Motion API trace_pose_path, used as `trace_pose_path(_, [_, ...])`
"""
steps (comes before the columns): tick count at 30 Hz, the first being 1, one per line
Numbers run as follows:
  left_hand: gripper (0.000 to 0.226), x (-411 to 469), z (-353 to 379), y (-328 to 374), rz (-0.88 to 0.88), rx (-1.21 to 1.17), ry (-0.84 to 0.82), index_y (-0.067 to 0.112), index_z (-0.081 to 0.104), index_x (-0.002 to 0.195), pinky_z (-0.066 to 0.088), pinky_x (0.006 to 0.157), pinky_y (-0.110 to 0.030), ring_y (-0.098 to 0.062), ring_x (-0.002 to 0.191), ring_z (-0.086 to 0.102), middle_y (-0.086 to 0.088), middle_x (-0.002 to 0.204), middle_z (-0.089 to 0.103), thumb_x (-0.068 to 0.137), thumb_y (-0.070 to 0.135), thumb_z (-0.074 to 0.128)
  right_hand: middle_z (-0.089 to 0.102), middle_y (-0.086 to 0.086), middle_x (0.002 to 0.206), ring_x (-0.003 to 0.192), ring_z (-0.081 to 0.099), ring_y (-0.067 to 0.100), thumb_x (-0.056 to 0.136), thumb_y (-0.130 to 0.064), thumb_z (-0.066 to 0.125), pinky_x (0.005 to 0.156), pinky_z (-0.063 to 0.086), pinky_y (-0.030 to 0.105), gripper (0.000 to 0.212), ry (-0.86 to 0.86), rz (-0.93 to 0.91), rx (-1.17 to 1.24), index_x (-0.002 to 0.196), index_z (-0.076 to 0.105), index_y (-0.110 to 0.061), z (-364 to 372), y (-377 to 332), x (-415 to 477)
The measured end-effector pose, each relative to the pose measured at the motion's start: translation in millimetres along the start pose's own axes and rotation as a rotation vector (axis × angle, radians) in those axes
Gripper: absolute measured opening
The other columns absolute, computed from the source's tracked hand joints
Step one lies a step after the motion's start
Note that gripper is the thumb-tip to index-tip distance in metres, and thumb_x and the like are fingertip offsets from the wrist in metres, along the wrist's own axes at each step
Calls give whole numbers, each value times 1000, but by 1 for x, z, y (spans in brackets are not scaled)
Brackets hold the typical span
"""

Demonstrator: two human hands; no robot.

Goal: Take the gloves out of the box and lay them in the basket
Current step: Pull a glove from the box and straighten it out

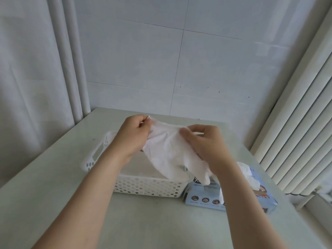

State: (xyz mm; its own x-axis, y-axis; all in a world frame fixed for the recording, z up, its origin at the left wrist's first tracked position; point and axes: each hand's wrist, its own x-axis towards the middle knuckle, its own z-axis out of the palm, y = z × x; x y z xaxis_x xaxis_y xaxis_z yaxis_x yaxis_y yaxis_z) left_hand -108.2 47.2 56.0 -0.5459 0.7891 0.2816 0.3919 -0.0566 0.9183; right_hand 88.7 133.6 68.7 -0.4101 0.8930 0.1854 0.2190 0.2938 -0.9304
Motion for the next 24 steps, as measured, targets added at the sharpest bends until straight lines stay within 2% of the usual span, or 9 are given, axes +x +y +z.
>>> trace_pose_path(3, [39, 4, -17, -19, -94, 206, -15, 5, 56, 78, 34, 42, -22, -15, 54, 39, 3, 62, 42, 110, 27, 50, 75, -2, 68, 55, 67, 9, 94, -32, 76, 52, 49, 18, 9, 40, -112, -260, 92, 78, -23, 25, 12, 5])
trace_pose_path(4, [40, 5, -22, -25, -111, 287, -12, 8, 54, 76, 35, 40, -22, -18, 55, 40, 1, 63, 43, 110, 28, 50, 74, -6, 73, 62, 66, 3, 95, -32, 76, 52, 44, 9, 8, 43, -148, -352, 97, 76, -25, 34, 15, 6])
trace_pose_path(6, [40, 8, -32, -39, -141, 459, -3, 13, 50, 73, 38, 45, -26, -23, 61, 49, -4, 69, 52, 110, 30, 49, 72, -8, 88, 80, 61, 0, 97, -28, 73, 59, 43, 8, 13, 26, -190, -473, 110, 74, -24, 48, 21, 5])
trace_pose_path(7, [39, 10, -35, -46, -152, 542, -11, 18, 50, 73, 40, 53, -28, -27, 69, 56, -7, 76, 58, 109, 31, 49, 72, -7, 95, 84, 62, 3, 98, -25, 72, 64, 45, 10, 19, 12, -202, -501, 117, 73, -22, 52, 24, 5])
trace_pose_path(9, [36, 11, -38, -57, -180, 670, -35, 25, 47, 73, 41, 67, -34, -33, 83, 60, -11, 88, 62, 108, 31, 50, 72, -2, 106, 92, 67, 13, 98, -18, 72, 78, 53, 24, 27, -7, -227, -548, 126, 71, -20, 56, 25, 6])
trace_pose_path(12, [39, 8, -37, -61, -208, 786, -32, 23, 41, 70, 38, 64, -33, -31, 77, 52, -10, 91, 58, 107, 27, 51, 71, 2, 113, 100, 68, 20, 97, -14, 72, 83, 54, 32, 33, -15, -279, -677, 129, 68, -20, 55, 22, 6])
trace_pose_path(15, [26, 4, -36, -61, -210, 870, -4, 21, 53, 84, 45, 73, -37, -32, 82, 54, -9, 104, 57, 109, 25, 46, 69, 2, 116, 103, 67, 25, 97, -15, 74, 84, 57, 39, 36, -29, -291, -780, 132, 66, -22, 51, 20, 6])
trace_pose_path(19, [14, 2, -36, -61, -264, 935, 20, 17, 51, 93, 47, 78, -40, -32, 87, 51, -5, 100, 44, 105, 13, 48, 69, 0, 116, 102, 68, 23, 97, -11, 70, 86, 59, 39, 32, -94, -286, -845, 127, 69, -24, 49, 21, 5])
trace_pose_path(24, [20, -3, -36, -53, -276, 973, 0, 15, 59, 110, 48, 81, -40, -33, 92, 53, -13, 116, 53, 101, 4, 46, 71, -5, 99, 90, 67, 16, 94, -26, 79, 83, 57, 33, 20, -284, -267, -855, 113, 75, -25, 48, 18, 4])
